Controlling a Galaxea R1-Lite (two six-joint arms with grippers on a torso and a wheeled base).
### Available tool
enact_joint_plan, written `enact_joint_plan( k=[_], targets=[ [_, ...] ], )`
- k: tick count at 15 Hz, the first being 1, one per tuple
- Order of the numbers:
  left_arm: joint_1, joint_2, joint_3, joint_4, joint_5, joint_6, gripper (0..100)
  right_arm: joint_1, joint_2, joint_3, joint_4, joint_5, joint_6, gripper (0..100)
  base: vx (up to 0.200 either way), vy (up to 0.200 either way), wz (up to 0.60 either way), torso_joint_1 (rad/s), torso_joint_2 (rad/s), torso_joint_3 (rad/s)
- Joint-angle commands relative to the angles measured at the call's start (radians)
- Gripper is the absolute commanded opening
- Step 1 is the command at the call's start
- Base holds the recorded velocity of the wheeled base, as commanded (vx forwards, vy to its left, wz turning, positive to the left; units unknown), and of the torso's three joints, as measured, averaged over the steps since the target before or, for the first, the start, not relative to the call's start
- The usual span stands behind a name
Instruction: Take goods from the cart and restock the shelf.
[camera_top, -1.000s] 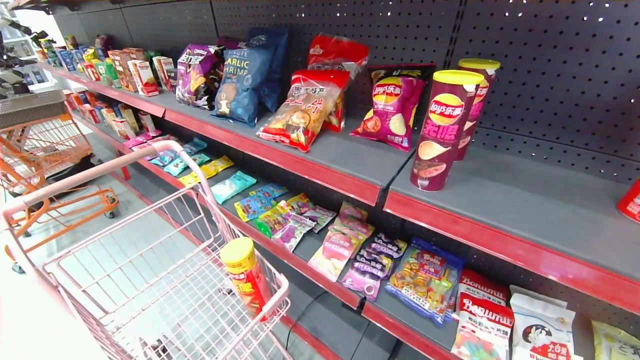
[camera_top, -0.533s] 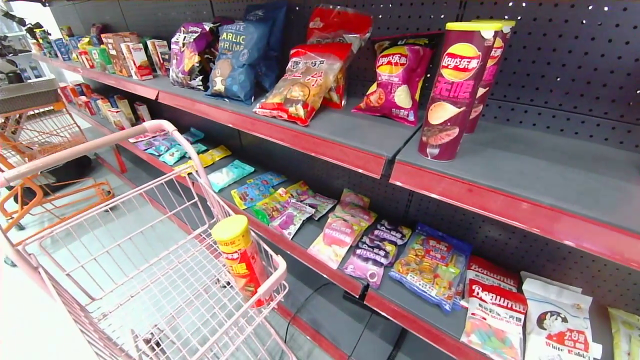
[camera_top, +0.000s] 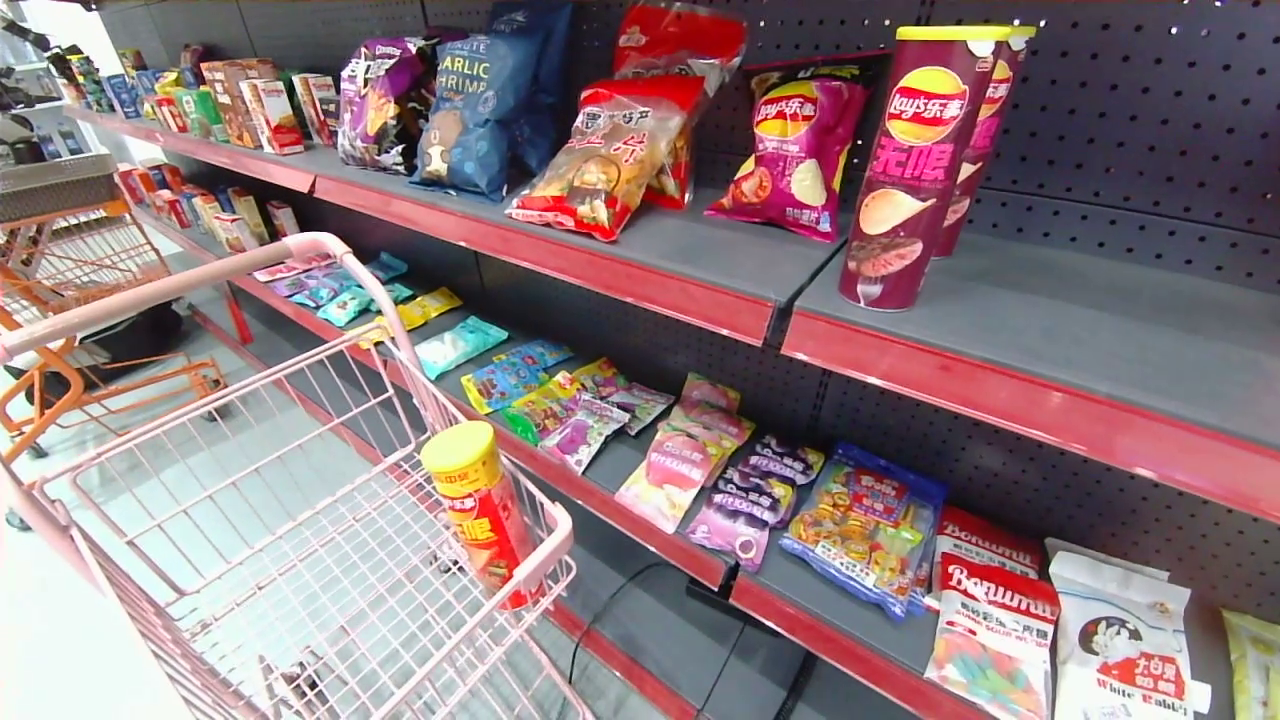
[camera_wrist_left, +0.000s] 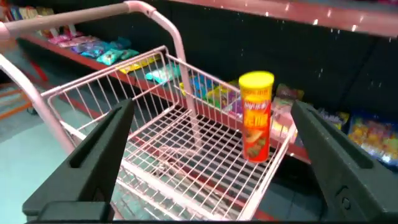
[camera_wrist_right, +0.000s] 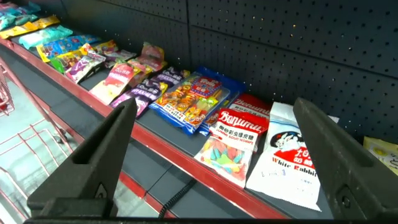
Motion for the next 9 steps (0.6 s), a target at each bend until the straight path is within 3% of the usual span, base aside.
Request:
enact_joint_plan(
  k=[1,3,6,9],
  targets=[
    [-0.003,0.561,-0.273,-0.006,0.008,-0.108,100,0.000,0.000,0.000,0.000,0.000,0.001,100,0.000,0.000,0.00,0.000,0.00,0.000],
    [-0.003,0.722,-0.261,-0.069,-0.106,-0.099,100,0.000,0.000,0.000,0.000,0.000,-0.001,100,0.000,0.000,0.00,0.000,0.00,0.000],
    [-0.003,0.887,-0.221,-0.210,-0.129,-0.098,100,0.000,0.000,0.000,0.000,0.000,-0.001,100,0.000,0.000,0.00,0.000,0.00,0.000],
    [-0.003,0.967,-0.209,-0.245,-0.135,-0.098,100,0.000,0.000,0.000,0.000,0.000,-0.001,100,0.000,0.000,0.00,0.000,0.00,0.000]
  ],
)
